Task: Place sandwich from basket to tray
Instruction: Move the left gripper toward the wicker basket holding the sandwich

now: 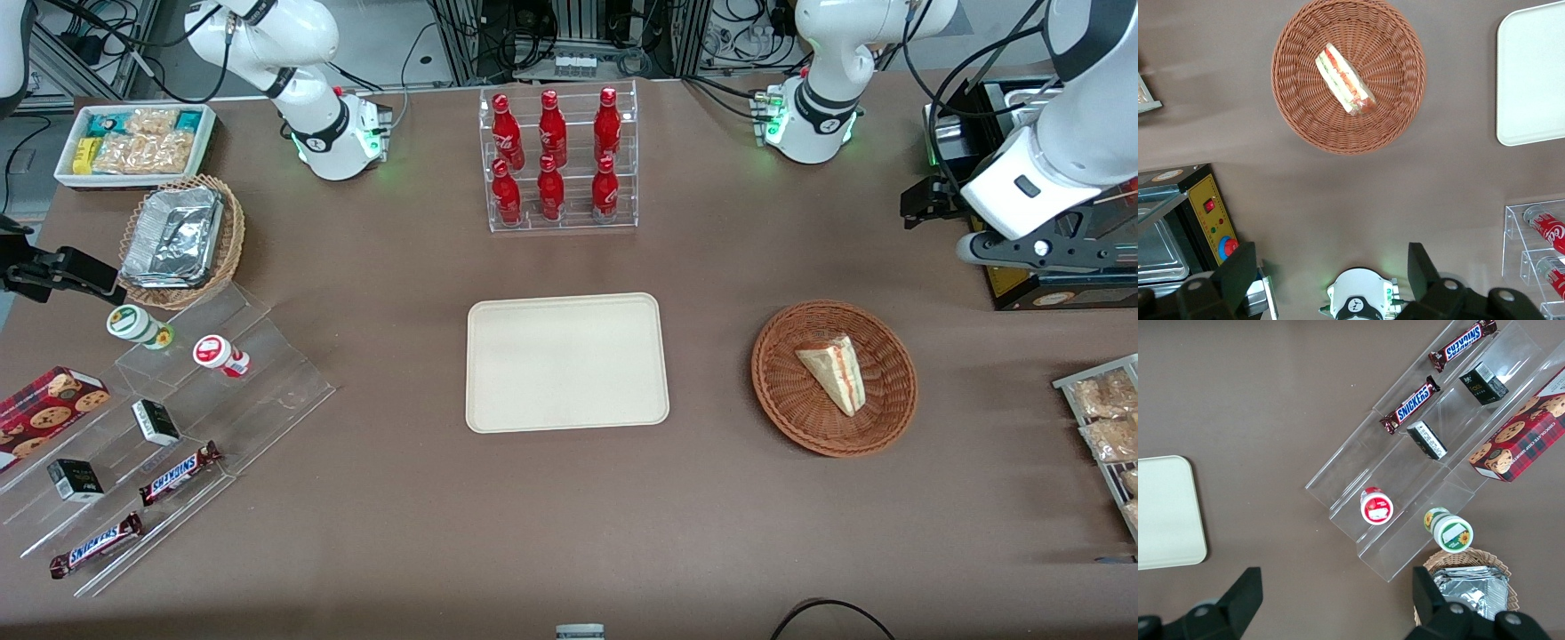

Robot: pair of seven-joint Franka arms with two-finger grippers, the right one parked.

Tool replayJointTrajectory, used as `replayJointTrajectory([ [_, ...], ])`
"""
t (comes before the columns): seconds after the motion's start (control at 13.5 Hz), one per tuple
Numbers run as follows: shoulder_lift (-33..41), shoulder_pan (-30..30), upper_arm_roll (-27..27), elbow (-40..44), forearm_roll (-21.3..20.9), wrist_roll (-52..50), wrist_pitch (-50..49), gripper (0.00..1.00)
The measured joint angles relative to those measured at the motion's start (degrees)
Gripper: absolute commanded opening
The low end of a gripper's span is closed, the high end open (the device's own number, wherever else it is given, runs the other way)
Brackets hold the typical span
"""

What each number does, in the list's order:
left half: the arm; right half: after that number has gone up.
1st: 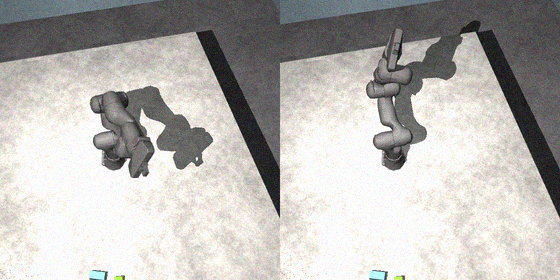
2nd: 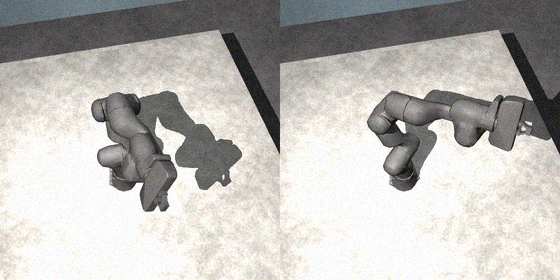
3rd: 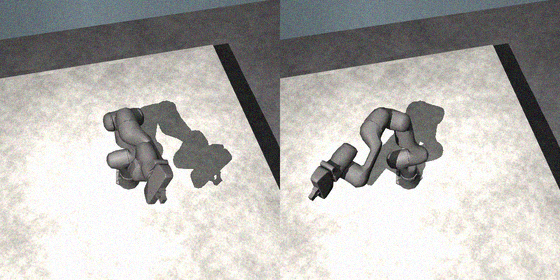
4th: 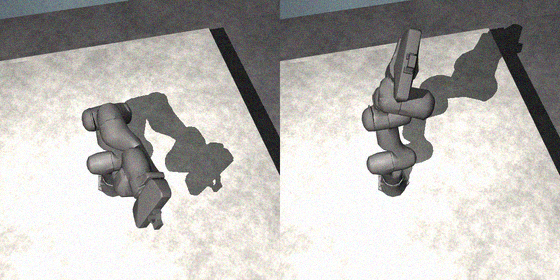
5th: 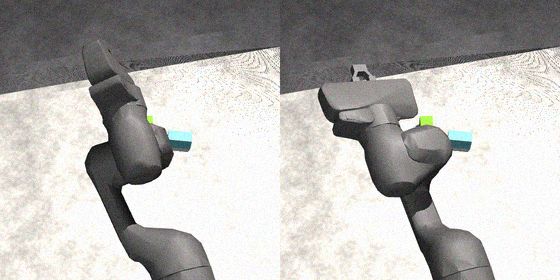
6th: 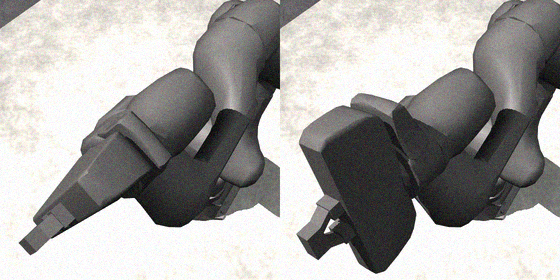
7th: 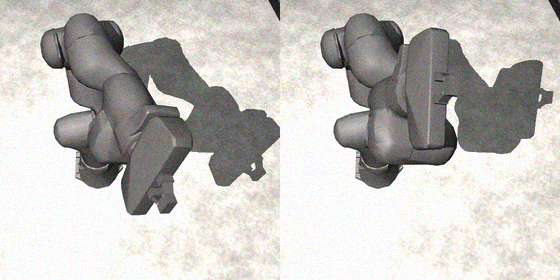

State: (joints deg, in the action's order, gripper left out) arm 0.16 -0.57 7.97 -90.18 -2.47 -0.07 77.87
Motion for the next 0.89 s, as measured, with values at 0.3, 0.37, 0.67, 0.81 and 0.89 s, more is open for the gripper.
replayJointTrajectory([
  [0.3, -0.19, 0.00, -0.83, -0.23, 0.52, 0.00, 0.00, 1.00],
  [0.37, -0.54, 0.04, -0.96, -0.54, 0.56, 0.00, 0.01, 1.00],
  [0.67, -3.27, 0.19, -1.33, -4.18, 0.71, 0.00, 5.13, 1.00],
  [0.81, -3.91, 0.18, -1.33, -9.25, 0.72, 0.00, 11.21, 1.00],
  [0.89, -4.06, 0.18, -1.33, -12.02, 0.72, 0.00, 14.59, 1.00],
])
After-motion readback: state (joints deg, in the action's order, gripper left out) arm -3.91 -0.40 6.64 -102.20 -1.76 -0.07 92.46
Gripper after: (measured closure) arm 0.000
